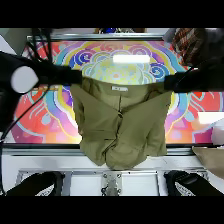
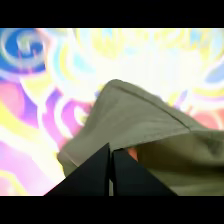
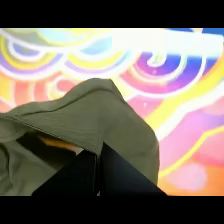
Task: Fold the clothes and pants, and hang the long-sleeved shirts on hangers.
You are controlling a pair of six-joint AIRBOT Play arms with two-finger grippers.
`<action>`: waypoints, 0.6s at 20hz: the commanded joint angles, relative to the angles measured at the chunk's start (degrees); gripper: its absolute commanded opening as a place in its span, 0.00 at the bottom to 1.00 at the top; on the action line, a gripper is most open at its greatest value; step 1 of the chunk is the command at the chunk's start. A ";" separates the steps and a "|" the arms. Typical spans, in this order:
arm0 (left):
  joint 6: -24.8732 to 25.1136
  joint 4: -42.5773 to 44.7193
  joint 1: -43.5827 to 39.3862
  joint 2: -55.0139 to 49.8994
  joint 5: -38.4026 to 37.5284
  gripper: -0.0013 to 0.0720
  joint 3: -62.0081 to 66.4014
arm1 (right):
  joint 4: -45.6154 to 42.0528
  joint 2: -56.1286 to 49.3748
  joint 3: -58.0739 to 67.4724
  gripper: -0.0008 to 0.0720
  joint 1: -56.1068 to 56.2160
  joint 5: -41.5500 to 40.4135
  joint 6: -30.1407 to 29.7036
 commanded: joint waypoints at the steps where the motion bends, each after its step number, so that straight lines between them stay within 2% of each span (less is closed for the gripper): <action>1: 0.68 -10.51 4.26 -1.09 1.33 0.04 -13.70 | -0.11 -1.20 -12.09 0.03 0.87 2.60 2.80; 4: 0.68 -15.56 4.24 -1.27 7.93 0.04 -20.35 | 0.79 -1.36 -18.01 0.03 1.99 -2.36 6.01; 11: 0.70 -16.46 3.54 -1.33 7.67 0.04 -24.98 | 0.98 -2.03 -18.32 0.03 1.97 -4.31 6.84; 12: 1.57 -16.65 3.54 -1.33 7.50 0.30 -24.81 | 0.98 -2.03 -18.32 0.03 1.97 -4.31 6.84</action>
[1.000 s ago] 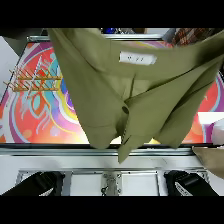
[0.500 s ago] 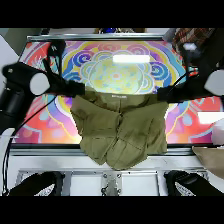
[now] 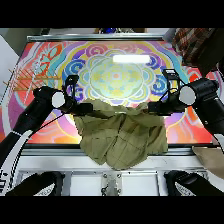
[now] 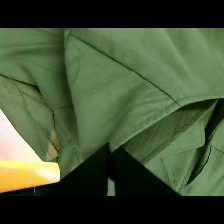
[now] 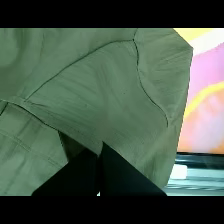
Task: Fold the clothes and pants, and hang the long-sleeved shirts on hangers.
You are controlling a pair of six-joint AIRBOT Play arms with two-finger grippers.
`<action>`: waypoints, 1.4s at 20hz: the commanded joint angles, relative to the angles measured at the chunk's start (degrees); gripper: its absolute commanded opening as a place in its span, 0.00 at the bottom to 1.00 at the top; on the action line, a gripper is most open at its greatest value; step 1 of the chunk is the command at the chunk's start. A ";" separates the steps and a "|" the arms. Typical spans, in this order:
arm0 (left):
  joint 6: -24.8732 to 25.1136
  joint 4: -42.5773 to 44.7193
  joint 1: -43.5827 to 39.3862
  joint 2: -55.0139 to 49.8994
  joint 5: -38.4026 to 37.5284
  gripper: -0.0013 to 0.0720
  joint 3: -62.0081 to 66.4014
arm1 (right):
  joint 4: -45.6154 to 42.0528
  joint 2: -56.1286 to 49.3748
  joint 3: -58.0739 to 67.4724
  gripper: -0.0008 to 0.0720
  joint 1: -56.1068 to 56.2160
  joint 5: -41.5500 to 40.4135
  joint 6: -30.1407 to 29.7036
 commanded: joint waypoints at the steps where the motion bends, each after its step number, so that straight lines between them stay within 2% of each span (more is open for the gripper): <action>1: 2.97 -3.15 -0.04 -0.04 0.24 0.76 -0.55 | 0.07 -0.17 -0.44 0.03 0.07 -0.61 0.39; 2: 5.60 -5.51 0.48 -0.04 0.44 0.90 0.50 | 0.07 -0.17 -0.44 0.03 0.07 -0.61 0.39; 4: 9.33 -8.39 2.19 -0.04 0.04 0.90 4.46 | 0.09 -0.17 -0.44 0.03 0.07 -0.55 0.39; 6: 11.34 -7.74 5.14 -0.04 -1.51 0.90 9.62 | 0.07 -0.17 -0.44 0.03 0.07 -0.55 0.39; 9: 16.83 -7.37 12.90 -0.07 -1.66 0.90 15.50 | 0.09 -0.17 -0.44 0.03 0.07 -0.55 0.39; 16: 17.31 18.91 30.25 -3.89 8.07 0.90 12.90 | 0.09 -0.17 -0.44 0.03 0.04 -0.55 0.39; 19: 17.38 20.81 36.22 -10.64 13.73 0.90 12.02 | 0.09 -0.17 -0.44 0.03 0.04 -0.55 0.39; 22: 17.51 20.90 41.18 -17.57 22.88 0.90 12.07 | 0.07 -0.20 -0.44 0.03 0.07 -0.55 0.39; 24: 19.71 20.85 43.36 -22.43 27.67 0.90 12.07 | 0.09 -0.17 -0.44 0.03 0.07 -0.55 0.39; 28: 21.18 26.77 44.46 -32.96 26.64 0.90 18.01 | 0.09 -0.17 -0.44 0.03 0.07 -0.55 0.39</action>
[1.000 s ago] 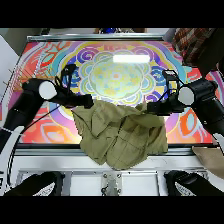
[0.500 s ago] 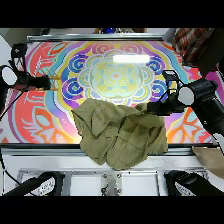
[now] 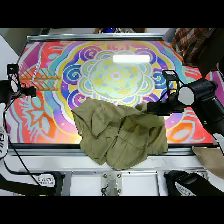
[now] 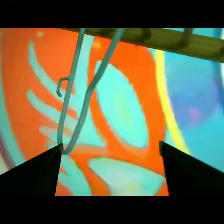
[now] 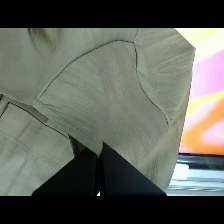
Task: Fold the clothes and pants, and hang the long-sleeved shirts on hangers.
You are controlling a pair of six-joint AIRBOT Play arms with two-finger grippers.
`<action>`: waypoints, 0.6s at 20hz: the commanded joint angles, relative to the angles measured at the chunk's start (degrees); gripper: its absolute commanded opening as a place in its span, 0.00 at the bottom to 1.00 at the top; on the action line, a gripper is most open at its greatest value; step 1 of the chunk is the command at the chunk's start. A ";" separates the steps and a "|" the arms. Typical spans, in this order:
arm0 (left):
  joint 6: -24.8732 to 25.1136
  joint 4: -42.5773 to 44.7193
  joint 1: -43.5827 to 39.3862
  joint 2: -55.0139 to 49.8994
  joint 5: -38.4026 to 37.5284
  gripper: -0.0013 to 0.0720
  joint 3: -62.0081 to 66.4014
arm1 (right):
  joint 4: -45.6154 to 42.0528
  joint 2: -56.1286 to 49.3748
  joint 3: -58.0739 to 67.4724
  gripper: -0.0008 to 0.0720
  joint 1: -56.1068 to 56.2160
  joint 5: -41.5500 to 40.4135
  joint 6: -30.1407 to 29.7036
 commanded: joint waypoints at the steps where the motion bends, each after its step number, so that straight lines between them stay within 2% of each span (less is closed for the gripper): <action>1: 1.31 5.84 1.40 -9.33 0.83 0.90 5.81 | 0.00 -0.02 -0.02 0.03 0.04 0.02 0.00; 7: 1.38 10.16 1.40 -21.66 -4.92 0.90 19.91 | 0.00 -0.02 -0.02 0.03 0.02 0.02 0.00; 12: 1.38 10.58 1.40 -27.69 -8.59 0.90 27.87 | 0.00 -0.02 -0.02 0.03 0.02 0.02 0.00</action>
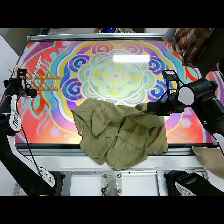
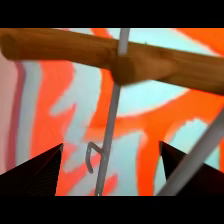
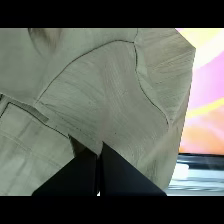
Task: Fold the clothes and pants, and hang the long-sleeved shirts on hangers.
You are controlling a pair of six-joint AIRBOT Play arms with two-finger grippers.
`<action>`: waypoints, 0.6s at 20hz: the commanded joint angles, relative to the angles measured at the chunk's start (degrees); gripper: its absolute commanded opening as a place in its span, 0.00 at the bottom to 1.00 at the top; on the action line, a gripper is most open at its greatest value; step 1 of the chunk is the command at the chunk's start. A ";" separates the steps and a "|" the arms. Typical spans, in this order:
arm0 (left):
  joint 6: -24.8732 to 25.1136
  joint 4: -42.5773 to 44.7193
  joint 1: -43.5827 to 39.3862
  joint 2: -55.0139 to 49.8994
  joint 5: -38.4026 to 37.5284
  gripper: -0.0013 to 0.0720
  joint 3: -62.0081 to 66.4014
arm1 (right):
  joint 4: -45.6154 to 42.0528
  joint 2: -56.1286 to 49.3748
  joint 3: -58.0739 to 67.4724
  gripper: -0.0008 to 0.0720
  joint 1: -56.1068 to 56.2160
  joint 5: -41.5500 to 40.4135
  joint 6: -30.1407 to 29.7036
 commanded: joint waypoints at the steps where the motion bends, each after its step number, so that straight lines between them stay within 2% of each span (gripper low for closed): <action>1: 0.13 0.83 0.04 -4.33 -3.56 0.90 5.14 | 0.00 -0.02 -0.02 0.03 0.02 0.02 0.00; 2: 0.13 0.83 0.02 -4.63 -3.82 0.90 5.31 | 0.02 -0.02 -0.02 0.03 0.02 0.02 0.00; 3: 0.09 0.81 -0.02 -4.59 -3.63 0.84 5.16 | 0.00 -0.02 -0.02 0.03 0.02 0.02 0.00; 7: 0.09 0.72 -0.09 -4.52 -4.66 0.07 5.20 | 0.00 -0.02 -0.02 0.03 0.04 0.02 0.00; 8: 0.07 0.70 -0.09 -4.50 -5.20 0.04 5.20 | 0.00 -0.02 -0.02 0.03 0.02 0.02 0.00; 12: 0.07 0.79 -0.63 -3.96 -5.86 0.03 5.20 | 0.02 -0.02 -0.02 0.03 0.04 0.02 0.00</action>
